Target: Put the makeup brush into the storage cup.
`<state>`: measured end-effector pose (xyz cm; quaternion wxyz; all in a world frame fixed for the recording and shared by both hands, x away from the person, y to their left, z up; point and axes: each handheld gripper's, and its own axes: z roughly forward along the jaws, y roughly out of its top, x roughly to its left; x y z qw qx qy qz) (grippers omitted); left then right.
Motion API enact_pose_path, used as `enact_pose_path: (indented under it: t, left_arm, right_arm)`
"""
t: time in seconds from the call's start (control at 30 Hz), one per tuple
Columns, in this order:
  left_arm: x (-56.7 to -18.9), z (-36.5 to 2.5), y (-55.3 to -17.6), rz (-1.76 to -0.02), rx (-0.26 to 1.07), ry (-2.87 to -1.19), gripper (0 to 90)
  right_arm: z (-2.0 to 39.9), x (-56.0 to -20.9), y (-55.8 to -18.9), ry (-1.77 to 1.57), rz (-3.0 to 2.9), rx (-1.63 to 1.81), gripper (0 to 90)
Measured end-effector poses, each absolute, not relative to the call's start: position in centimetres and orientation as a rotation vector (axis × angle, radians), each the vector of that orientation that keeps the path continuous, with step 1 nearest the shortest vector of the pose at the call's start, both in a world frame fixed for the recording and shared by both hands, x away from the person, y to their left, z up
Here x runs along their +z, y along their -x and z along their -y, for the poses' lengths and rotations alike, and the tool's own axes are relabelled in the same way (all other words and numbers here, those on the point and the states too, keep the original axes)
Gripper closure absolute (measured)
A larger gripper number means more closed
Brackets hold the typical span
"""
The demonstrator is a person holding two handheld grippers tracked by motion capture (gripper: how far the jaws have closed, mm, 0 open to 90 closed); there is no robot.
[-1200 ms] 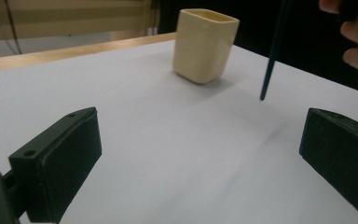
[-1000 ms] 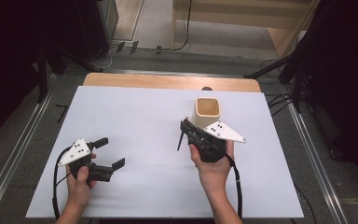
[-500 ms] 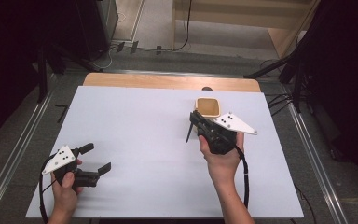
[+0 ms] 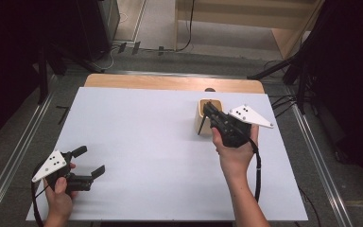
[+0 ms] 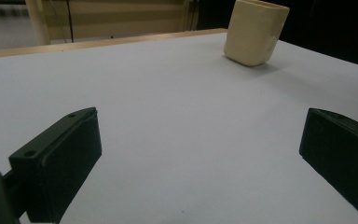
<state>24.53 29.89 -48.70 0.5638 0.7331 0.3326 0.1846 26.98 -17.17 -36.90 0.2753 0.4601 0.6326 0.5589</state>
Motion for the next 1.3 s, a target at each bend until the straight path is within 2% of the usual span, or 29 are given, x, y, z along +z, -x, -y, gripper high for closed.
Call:
enact_pose_path:
  t: [0.67, 1.3]
  left_arm:
    - [-48.9, -29.8, -23.7, -0.768, 0.51, -1.687, 0.0]
    - [-48.9, -29.9, -23.7, -0.769, 0.51, -1.683, 0.0]
  right_arm:
    - [18.9, -35.3, -29.2, -1.217, -1.614, 1.431, 84.9]
    - [19.7, -36.1, -31.5, -1.207, -1.582, 1.381, 84.8]
